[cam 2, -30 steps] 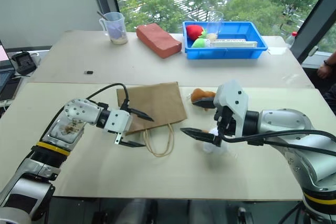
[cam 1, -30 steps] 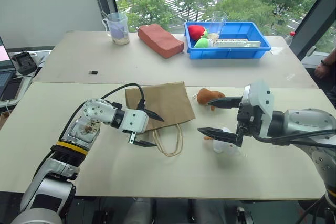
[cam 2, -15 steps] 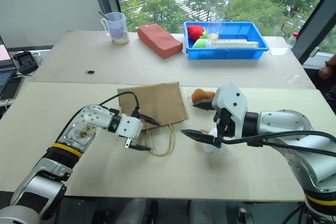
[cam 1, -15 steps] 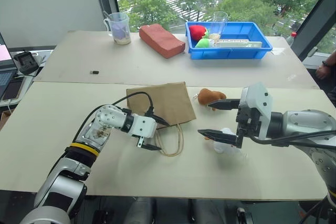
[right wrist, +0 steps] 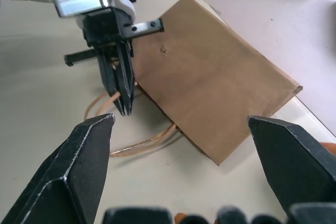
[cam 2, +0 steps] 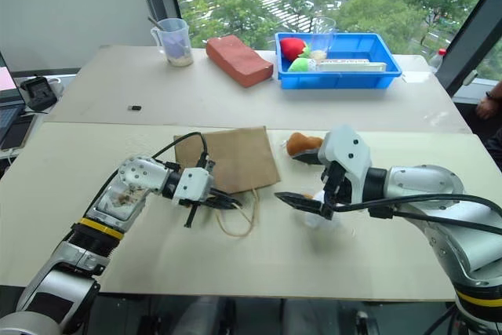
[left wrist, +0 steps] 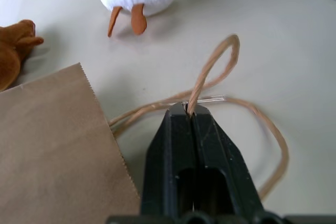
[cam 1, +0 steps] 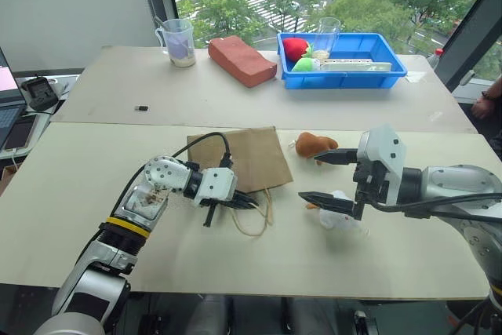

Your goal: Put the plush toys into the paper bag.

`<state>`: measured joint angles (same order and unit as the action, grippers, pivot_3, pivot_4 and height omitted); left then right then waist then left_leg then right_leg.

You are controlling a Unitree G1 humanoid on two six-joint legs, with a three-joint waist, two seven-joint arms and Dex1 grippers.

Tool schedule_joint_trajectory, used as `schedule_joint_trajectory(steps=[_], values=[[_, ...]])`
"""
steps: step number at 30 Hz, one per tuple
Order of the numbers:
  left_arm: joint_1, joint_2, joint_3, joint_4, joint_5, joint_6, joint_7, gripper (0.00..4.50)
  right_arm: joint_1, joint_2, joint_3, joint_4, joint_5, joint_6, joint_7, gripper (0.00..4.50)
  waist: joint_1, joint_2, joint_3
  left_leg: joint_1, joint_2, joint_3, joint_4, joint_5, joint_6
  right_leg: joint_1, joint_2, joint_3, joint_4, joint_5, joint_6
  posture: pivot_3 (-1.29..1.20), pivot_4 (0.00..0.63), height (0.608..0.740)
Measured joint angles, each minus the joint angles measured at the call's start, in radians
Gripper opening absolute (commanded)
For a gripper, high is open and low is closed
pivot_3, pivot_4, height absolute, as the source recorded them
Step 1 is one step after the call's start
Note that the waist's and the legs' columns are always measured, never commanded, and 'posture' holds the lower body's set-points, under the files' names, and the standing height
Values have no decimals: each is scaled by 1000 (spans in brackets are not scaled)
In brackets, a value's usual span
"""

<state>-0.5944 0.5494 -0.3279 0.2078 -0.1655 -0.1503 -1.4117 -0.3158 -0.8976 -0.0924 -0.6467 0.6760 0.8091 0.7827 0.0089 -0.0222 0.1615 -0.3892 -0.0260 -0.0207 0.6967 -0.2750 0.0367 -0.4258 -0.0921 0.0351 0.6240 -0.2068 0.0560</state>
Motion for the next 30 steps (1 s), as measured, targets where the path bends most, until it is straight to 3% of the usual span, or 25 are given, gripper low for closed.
schedule_joint_trajectory(steps=[7, 11, 16, 19, 29, 30], values=[[-20, 5, 53, -17, -80, 143, -3, 32, 40, 6, 2, 19, -43, -16, -1, 4500, 1, 0, 0, 0, 0, 0, 0, 0, 0, 0, 0, 0, 0, 0, 0, 0, 150, 740], [-94, 12, 148, -16, -177, 286, 9, 32, 106, 12, 12, 26, -71, -21, -8, 4500, 1, 0, 0, 0, 0, -1, 1, 0, 0, 1, 0, -1, 0, 0, 0, 0, 150, 740], [-171, 19, 220, -15, -264, 447, 24, 32, 96, 131, 115, 65, -130, -45, -63, 4500, -11, 0, 0, 1, 0, -1, 1, 0, 0, 1, 1, 0, 1, 0, 0, 0, 150, 740], [-177, 14, 222, -13, -267, 464, 24, 0, 34, 245, 168, 134, -165, -53, -116, 3676, -21, 0, 0, 1, 0, -1, 0, 0, 0, 0, 0, 0, 1, 0, 0, 0, 150, 740], [-204, -5, 227, 14, -263, 456, 47, 0, -140, 576, 345, 403, -313, -171, -228, 152, -20, 0, 0, 0, -3, -2, -1, 1, -1, -1, 0, -1, 5, 0, 0, 0, 150, 740], [-204, -8, 227, 14, -263, 456, 52, 0, -150, 593, 347, 429, -324, -182, -236, 23, -21, 0, 0, 0, -4, -2, -1, 1, -1, -1, 0, -1, 5, 0, 0, 0, 150, 740]])
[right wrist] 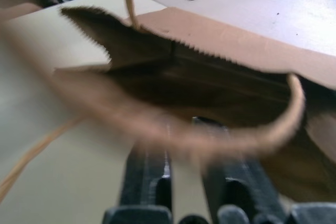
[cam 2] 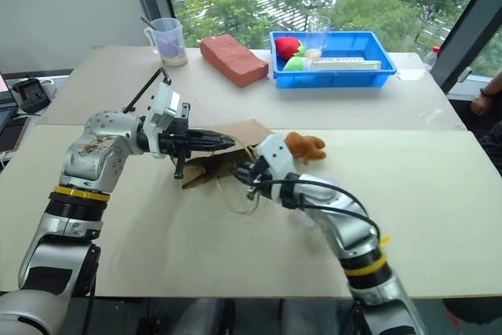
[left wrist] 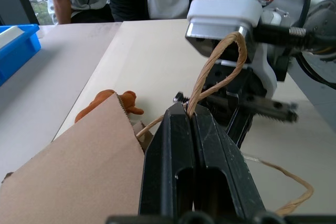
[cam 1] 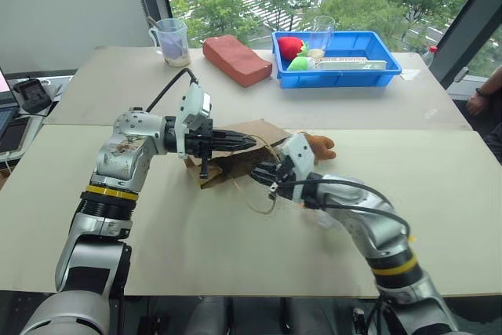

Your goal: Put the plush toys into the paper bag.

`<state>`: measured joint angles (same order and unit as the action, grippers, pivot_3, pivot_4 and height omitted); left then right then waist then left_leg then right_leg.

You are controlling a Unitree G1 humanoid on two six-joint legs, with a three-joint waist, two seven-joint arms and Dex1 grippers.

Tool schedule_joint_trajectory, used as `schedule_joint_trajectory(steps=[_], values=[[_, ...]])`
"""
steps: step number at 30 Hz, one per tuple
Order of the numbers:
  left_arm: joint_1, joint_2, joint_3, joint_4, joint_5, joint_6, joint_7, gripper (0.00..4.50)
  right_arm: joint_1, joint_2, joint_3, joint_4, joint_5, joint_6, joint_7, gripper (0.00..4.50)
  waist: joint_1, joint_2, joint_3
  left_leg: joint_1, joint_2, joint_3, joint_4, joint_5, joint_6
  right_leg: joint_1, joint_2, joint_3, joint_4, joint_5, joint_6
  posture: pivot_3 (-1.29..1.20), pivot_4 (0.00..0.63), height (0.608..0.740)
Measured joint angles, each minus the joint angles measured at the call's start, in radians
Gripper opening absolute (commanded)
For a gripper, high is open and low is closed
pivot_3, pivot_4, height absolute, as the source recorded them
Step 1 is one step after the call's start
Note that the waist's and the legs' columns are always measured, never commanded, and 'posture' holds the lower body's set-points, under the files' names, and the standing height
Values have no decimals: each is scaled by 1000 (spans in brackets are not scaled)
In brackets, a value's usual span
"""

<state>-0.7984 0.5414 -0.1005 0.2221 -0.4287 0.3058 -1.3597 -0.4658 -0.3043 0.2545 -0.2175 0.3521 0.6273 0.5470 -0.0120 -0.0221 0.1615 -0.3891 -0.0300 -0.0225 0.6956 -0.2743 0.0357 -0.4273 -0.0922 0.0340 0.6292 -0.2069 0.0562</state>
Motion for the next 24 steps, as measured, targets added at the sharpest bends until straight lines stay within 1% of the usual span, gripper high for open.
schedule_joint_trajectory(steps=[5, 10, 15, 21, 24], values=[[0, -16, 6, 0, -1, 4, 47, 0, -65, 132, 7, 239, -104, -128, -75, 23, -4, 0, 0, 1, 0, -1, -1, 1, -1, -1, 0, 0, 0, 0, 0, 0, 150, 740], [-1, -28, 37, 3, -2, 4, 108, 0, -72, 189, 16, 429, -188, -194, -120, 23, -6, 0, 0, 0, 0, -1, -2, 2, -3, -3, 0, 0, 1, 0, 0, 0, 150, 740], [-45, -32, 91, 29, -3, 4, 188, 0, -99, 231, 14, 484, -231, -225, -146, 23, -11, 0, 0, 0, 0, -1, -2, 2, -4, -4, 0, 1, 2, 0, 0, 0, 150, 740], [-101, -44, 165, 57, -4, -3, 298, 0, -120, 235, 24, 514, -287, -232, -144, 23, -17, 0, 0, 2, 0, -1, -2, 2, -4, -3, 0, 1, 2, 0, 0, 0, 150, 740], [-119, -53, 199, 80, 1, -42, 363, 0, -123, 235, 26, 513, -301, -227, -144, 23, -17, 0, 0, 2, -1, -1, -2, 3, -4, -3, 0, 1, 2, 0, 0, 0, 150, 740]])
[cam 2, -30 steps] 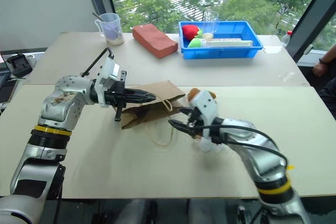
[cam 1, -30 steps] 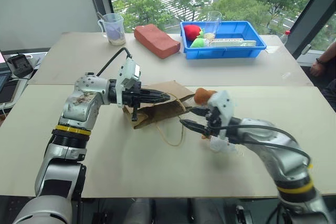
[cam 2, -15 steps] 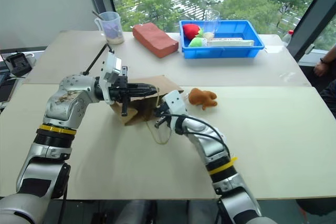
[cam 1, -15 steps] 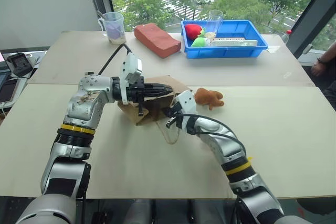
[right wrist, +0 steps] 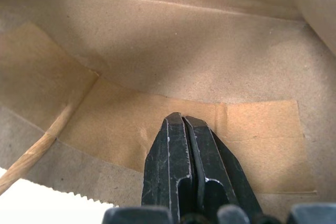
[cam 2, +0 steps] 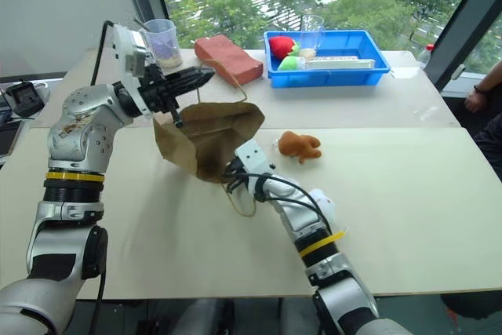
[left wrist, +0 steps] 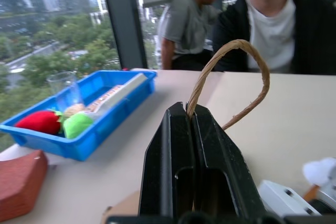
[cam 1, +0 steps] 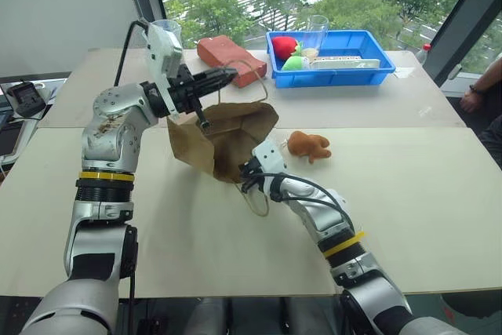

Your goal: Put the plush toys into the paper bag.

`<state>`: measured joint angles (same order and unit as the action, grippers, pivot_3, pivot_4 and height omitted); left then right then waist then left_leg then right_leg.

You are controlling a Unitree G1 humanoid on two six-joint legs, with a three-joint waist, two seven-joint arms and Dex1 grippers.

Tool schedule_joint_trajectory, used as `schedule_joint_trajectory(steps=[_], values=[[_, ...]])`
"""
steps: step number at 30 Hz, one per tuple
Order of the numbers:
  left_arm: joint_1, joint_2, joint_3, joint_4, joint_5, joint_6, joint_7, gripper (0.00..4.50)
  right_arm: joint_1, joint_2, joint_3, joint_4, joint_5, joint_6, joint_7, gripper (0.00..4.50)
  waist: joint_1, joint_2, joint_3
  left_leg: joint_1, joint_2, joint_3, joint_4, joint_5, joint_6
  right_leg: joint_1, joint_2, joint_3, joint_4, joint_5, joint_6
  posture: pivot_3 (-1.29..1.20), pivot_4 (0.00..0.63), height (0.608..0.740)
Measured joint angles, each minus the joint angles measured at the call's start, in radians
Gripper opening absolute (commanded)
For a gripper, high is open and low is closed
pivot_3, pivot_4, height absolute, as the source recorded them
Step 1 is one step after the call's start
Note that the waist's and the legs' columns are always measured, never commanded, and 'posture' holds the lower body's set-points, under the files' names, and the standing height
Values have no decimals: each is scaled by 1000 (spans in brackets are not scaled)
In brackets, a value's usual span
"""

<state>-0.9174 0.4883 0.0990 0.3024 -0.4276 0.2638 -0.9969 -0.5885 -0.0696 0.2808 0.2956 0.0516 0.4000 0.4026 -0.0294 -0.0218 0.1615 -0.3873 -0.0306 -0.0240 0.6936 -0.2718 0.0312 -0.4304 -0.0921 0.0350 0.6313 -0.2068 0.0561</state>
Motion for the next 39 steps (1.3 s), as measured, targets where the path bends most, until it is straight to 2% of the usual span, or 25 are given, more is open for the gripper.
schedule_joint_trajectory(steps=[12, 20, 24, 30, 37, 39], values=[[-130, -69, 78, 39, 8, -89, 240, 0, -31, 1, -10, 31, -1, 19, -3, 23, -3, 0, 0, 0, -2, -1, -1, 0, 0, 0, -1, 0, 0, 0, 0, 0, 150, 740], [28, -52, 23, -67, 21, -58, 190, 0, -34, -10, -19, 25, 0, 18, 12, 23, -4, 0, 0, -1, -2, -1, -1, 0, -1, 0, -1, 0, 1, 0, 0, 0, 150, 740], [78, -43, -11, -104, 34, -40, 162, 0, -7, -39, -31, -39, 16, 21, 59, 23, -3, 0, 0, -4, -2, -2, -1, 0, -1, -3, -1, 0, 1, 0, 0, 0, 150, 740], [100, -42, -44, -110, 42, -41, 124, 0, 33, -86, -107, -308, 171, 61, 185, 1977, -8, 0, 0, -7, -2, -1, -2, 1, -1, -7, -1, 0, 2, 0, 0, 0, 150, 740], [140, -21, -51, -111, 51, -46, 81, 0, 94, -317, -311, -628, 410, 307, 262, 4404, 7, 0, 0, -8, -2, -1, -1, 0, 0, -7, -2, 0, -1, 0, 0, 0, 150, 740], [146, -21, -56, -112, 50, -45, 70, 0, 142, -439, -371, -683, 484, 380, 311, 4475, 18, 0, 0, -8, -2, -1, -1, 0, 1, -7, -2, -1, -2, 0, 0, 0, 150, 740]])
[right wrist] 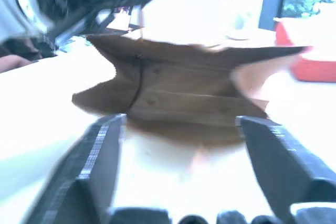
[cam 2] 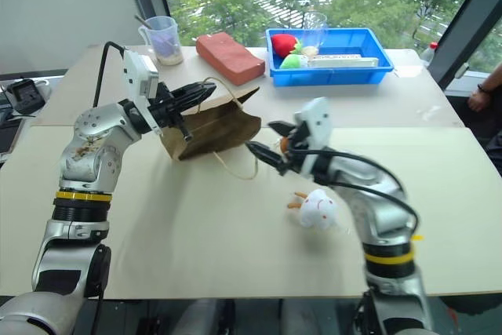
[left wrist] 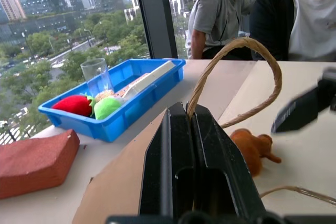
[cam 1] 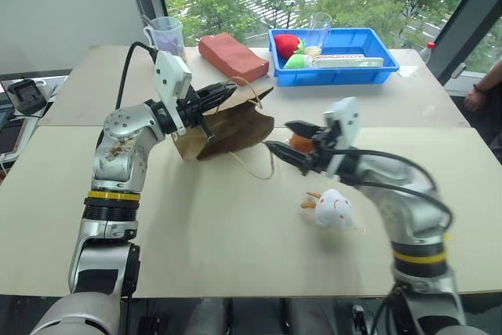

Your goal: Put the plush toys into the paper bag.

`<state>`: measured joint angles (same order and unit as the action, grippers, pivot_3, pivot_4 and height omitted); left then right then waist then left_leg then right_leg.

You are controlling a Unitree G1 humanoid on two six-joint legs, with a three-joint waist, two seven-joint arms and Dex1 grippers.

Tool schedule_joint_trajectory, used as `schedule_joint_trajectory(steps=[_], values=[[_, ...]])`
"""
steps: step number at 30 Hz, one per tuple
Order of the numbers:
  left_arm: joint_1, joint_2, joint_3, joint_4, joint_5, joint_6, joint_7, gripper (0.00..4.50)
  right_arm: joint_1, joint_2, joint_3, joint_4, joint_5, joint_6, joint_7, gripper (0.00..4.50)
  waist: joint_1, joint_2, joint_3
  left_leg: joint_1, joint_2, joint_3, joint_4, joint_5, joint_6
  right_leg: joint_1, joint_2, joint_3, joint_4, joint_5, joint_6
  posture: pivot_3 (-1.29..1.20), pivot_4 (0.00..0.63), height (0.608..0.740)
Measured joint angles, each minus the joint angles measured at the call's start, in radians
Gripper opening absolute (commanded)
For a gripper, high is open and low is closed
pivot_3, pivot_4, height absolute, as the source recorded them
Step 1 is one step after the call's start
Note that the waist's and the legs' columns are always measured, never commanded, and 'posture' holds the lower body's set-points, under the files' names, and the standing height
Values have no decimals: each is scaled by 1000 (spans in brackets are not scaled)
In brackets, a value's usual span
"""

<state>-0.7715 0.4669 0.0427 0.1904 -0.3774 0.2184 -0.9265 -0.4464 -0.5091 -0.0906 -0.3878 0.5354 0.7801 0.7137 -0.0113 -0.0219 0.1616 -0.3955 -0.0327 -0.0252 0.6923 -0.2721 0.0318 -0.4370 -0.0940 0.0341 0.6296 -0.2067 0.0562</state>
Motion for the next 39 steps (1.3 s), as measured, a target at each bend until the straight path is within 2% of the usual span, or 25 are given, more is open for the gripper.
schedule_joint_trajectory(steps=[4, 7, 12, 17, 20, 27, 31, 34, 36, 39], values=[[12, 17, 1, -4, -9, 4, -38, 0, 213, -288, -34, -11, -25, 11, 141, 4475, 12, 0, 0, -1, 0, 1, 1, -1, 2, 1, 0, 0, -3, 0, 0, 0, 150, 740], [21, 39, 0, -16, -17, 15, -76, 0, 314, -381, -29, 13, -54, -18, 211, 4475, 3, 0, 0, -1, 0, 3, 3, -1, 2, 1, 0, 2, -3, 0, 0, 0, 150, 740], [21, 51, -4, -30, -20, 31, -113, 0, 365, -402, -9, 66, -88, -62, 241, 4475, -3, -1, 0, 5, 1, 3, 3, -1, 2, 6, 0, 3, -2, 0, 0, 0, 150, 740], [20, 52, -4, -30, -19, 45, -114, 0, 366, -349, 31, 110, -121, -103, 219, 4475, -1, -1, 1, 10, 2, 2, 3, -1, 2, 13, 0, 2, -4, 0, 1, 0, 150, 740], [21, 52, -4, -39, -19, 48, -113, 0, 366, -330, 42, 117, -120, -107, 220, 3667, 3, -1, 1, 9, 2, 2, 3, -1, 3, 13, 0, 2, -4, 0, 1, 0, 150, 740], [20, 53, -4, -49, -19, 49, -111, 0, 363, -331, 36, 97, -99, -109, 239, 1320, 6, -1, 1, 9, 3, 2, 3, -2, 3, 13, 0, 2, -4, 0, 1, 0, 150, 740], [20, 55, -3, -50, -18, 49, -109, 0, 265, -316, 21, 41, -22, -34, 221, 69, 1, -1, 1, 10, 3, 2, 3, -2, 3, 13, 1, 2, -4, 0, 0, 0, 150, 740], [19, 52, -6, -55, -17, 49, -107, 0, 127, -231, 0, -18, 62, 67, 134, 9, -2, -1, 1, 10, 5, 2, 2, -2, 3, 12, 2, 2, -4, 0, 0, 0, 150, 740], [20, 50, -7, -57, -17, 49, -104, 0, 22, -118, 0, -36, 121, 163, 33, 9, -1, -1, 1, 9, 6, 1, 2, -2, 3, 12, 2, 1, -3, 0, 0, 0, 150, 740], [19, 38, -13, -62, -17, 49, -100, 0, -58, 2, 38, -18, 134, 226, -78, 9, 2, -1, 0, 7, 5, 1, 2, -1, 2, 10, 2, 0, -2, 0, 0, 0, 150, 740]])
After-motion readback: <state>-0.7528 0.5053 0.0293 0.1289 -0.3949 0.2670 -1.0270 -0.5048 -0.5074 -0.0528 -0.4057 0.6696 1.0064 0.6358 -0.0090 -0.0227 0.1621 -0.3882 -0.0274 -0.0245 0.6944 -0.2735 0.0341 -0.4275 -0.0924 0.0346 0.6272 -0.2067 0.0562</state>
